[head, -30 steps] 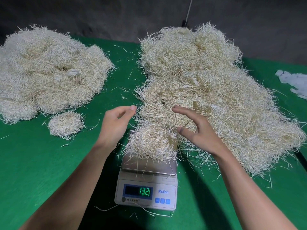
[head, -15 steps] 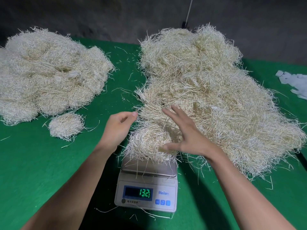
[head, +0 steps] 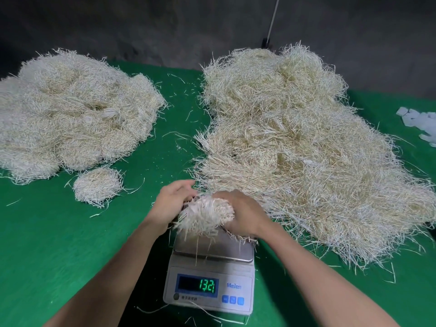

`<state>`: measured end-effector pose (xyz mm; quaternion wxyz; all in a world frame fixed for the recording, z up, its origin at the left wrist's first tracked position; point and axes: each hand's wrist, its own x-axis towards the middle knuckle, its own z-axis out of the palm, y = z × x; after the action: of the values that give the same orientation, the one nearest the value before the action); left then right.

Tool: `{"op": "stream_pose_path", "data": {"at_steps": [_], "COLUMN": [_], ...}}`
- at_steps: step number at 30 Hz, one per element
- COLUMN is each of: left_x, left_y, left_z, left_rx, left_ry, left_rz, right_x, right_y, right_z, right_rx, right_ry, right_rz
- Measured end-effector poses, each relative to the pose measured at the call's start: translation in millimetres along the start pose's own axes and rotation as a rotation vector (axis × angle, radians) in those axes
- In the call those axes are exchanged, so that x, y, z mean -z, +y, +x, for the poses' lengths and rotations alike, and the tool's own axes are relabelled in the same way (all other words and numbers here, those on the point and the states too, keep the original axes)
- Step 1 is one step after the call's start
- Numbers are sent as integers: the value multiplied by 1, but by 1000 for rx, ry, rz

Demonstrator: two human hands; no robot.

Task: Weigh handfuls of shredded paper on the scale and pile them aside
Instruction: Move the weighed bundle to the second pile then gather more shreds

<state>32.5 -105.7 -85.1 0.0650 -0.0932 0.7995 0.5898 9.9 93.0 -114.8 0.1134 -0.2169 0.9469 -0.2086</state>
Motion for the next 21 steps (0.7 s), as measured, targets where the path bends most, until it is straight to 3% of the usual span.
{"op": "stream_pose_path", "data": {"at_steps": [2, 5, 10, 12, 14, 15, 17, 19, 21], "left_x": [7, 6, -33, -51, -65, -68, -68, -66, -68], "left_y": [2, 11, 49, 77, 100, 107, 116, 115, 109], "left_z": [7, 14, 18, 26, 41, 48, 57, 65, 73], "left_rx": [-24, 42, 70, 94, 235, 279, 284, 275, 238], "left_ry": [129, 36, -447, -462, -325, -299, -306, -272, -218], "left_rz": [-289, -706, -818, -845, -919, -964, -1075, -1160, -1254], "right_x": [15, 43, 83, 94, 111, 121, 140, 149, 145], "right_y": [5, 9, 1, -4, 0, 5, 21, 36, 43], "right_z": [1, 4, 6, 6, 4, 3, 0, -3, -5], "right_rx": [-83, -213, -167, -70, 0, -6, -104, -248, -324], "right_ry": [107, 231, 216, 86, 26, 91, 375, 710, 854], "right_rz": [372, 711, 763, 701, 911, 1080, 1277, 1203, 1065]}}
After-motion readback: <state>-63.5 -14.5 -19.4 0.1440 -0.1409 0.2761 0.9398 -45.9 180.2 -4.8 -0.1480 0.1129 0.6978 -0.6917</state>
